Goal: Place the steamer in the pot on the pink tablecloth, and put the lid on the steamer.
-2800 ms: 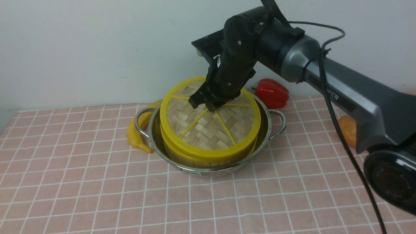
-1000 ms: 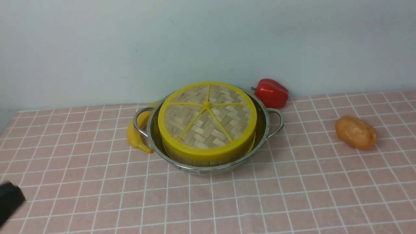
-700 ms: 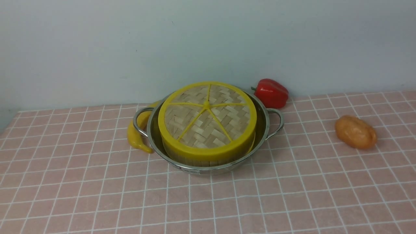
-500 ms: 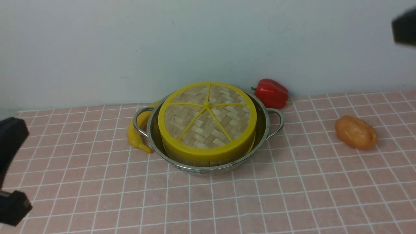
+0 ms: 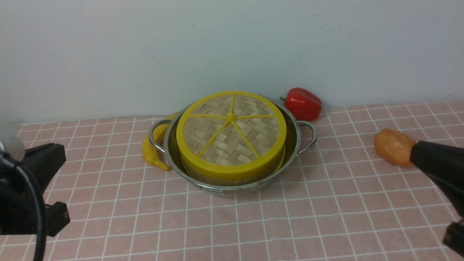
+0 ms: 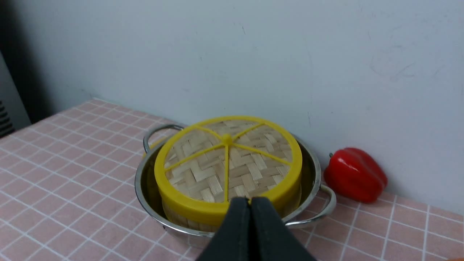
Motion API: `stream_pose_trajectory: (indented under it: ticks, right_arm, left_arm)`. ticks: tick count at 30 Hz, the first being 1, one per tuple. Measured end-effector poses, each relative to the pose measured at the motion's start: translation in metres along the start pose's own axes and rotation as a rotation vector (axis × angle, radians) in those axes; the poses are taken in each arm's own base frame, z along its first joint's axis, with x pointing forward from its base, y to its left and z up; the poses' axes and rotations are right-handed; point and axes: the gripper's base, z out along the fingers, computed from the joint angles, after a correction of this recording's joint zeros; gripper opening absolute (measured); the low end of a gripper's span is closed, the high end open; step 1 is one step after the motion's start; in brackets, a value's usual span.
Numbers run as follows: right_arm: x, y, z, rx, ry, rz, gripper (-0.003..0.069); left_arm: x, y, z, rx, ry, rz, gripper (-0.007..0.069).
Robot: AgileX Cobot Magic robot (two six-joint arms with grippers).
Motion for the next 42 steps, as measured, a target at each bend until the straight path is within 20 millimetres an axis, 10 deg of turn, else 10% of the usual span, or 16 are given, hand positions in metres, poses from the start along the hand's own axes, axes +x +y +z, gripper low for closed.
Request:
stream_pose_trajectory:
  ticks: [12,20,32,42]
  right_arm:
    - [-0.001,0.000,0.000,0.001,-0.008,-0.042,0.0008]
    - [0.003,-0.034,-0.037,0.307,-0.072,-0.139,0.0032]
    - [0.110,-0.042,-0.079,0.502,-0.168,0.003,0.0072]
    - [0.115,-0.044,-0.077,0.503,-0.147,0.025,0.0095]
  left_arm:
    - [0.000,0.000,0.000,0.000,0.002,0.001,0.0027]
    - [0.000,0.000,0.000,0.000,0.002,0.001,0.0051]
    - [0.000,0.000,0.000,-0.001,0.003,0.004,0.0080]
    - [0.001,0.000,0.003,-0.001,0.012,0.003,0.0087]
